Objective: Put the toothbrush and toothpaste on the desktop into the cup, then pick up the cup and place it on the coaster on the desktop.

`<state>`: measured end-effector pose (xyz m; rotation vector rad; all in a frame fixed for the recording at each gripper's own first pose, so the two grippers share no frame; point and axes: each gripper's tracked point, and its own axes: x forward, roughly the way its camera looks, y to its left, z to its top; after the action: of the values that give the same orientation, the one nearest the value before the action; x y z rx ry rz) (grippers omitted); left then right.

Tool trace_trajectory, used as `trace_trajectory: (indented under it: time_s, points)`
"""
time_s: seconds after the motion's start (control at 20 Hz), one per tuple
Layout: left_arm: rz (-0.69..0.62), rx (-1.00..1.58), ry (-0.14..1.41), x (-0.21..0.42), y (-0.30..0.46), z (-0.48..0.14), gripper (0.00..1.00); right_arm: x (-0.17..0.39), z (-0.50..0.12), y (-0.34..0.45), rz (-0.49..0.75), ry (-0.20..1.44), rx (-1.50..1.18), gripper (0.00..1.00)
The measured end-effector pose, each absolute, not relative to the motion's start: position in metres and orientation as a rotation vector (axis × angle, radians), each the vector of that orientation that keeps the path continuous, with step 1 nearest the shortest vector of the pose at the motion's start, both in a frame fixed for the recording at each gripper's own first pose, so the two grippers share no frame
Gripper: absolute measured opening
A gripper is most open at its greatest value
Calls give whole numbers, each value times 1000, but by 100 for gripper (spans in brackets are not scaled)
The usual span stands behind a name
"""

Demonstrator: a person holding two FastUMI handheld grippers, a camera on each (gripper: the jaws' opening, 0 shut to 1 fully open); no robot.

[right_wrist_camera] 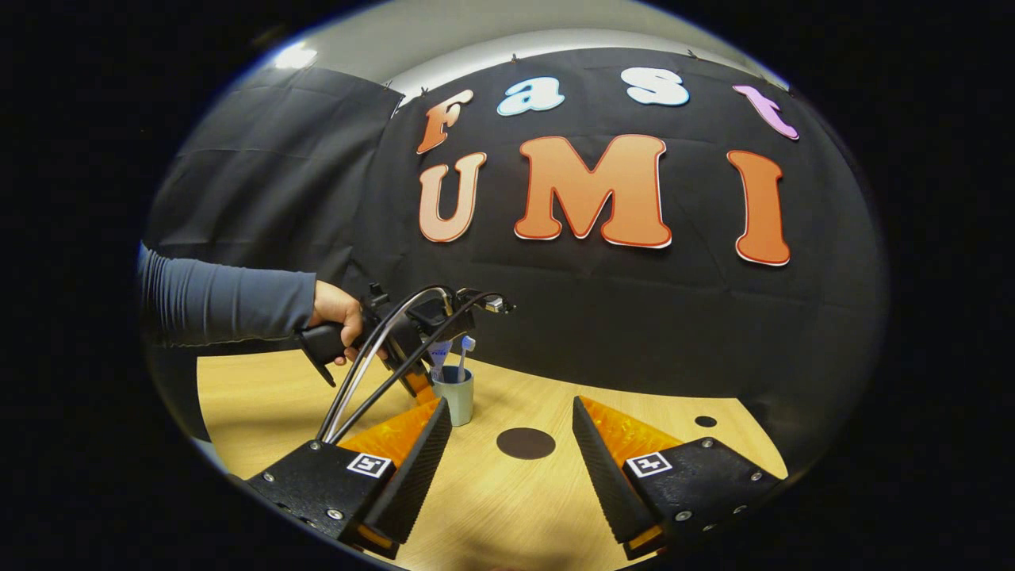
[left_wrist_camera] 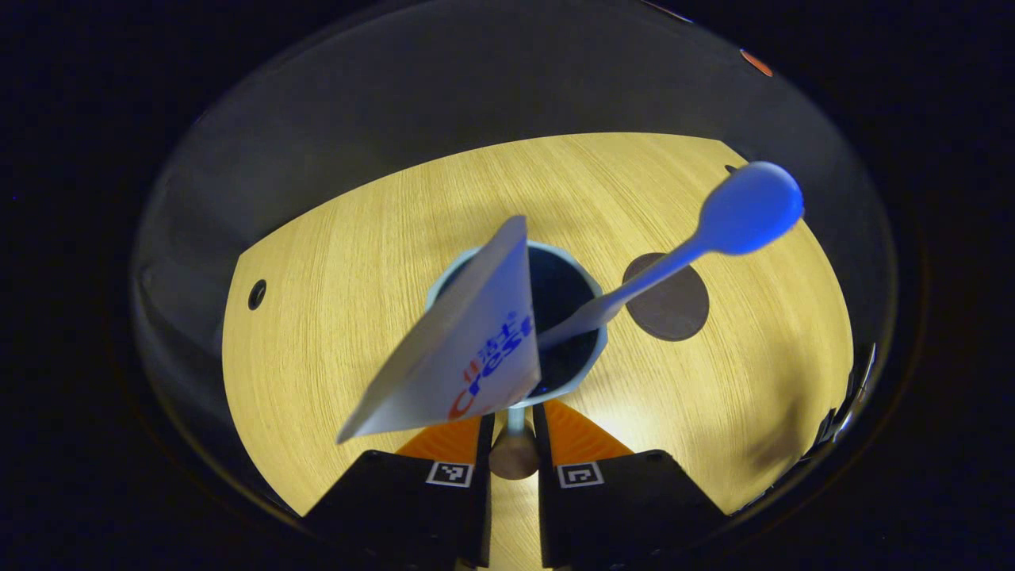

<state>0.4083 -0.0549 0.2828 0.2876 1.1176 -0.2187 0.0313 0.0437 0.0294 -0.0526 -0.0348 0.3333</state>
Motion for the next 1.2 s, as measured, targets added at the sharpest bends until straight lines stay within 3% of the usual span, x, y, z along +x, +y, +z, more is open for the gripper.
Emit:
trace_trajectory:
  time_s: [0.1, 0.4, 0.55, 1.1, 1.15, 1.2]
  points:
    - [-239, 289, 1103, 402, -45, 313, 24, 30, 29, 35, 317, -32, -52, 92]
    - [-310, 327, 1072, 417, -108, 360, 24, 24, 28, 16, 277, -30, -55, 92]
    - [-335, 333, 1072, 460, -132, 399, 24, 22, 28, 8, 265, -31, -58, 92]
    - [-349, 335, 1120, 581, -129, 438, 24, 26, -9, -25, 210, 59, -5, 92]
    - [-362, 335, 1094, 600, -135, 452, 26, 27, -8, -25, 207, 57, -2, 92]
    - [-370, 329, 1071, 615, -139, 464, 37, 28, -6, -26, 200, 55, 2, 92]
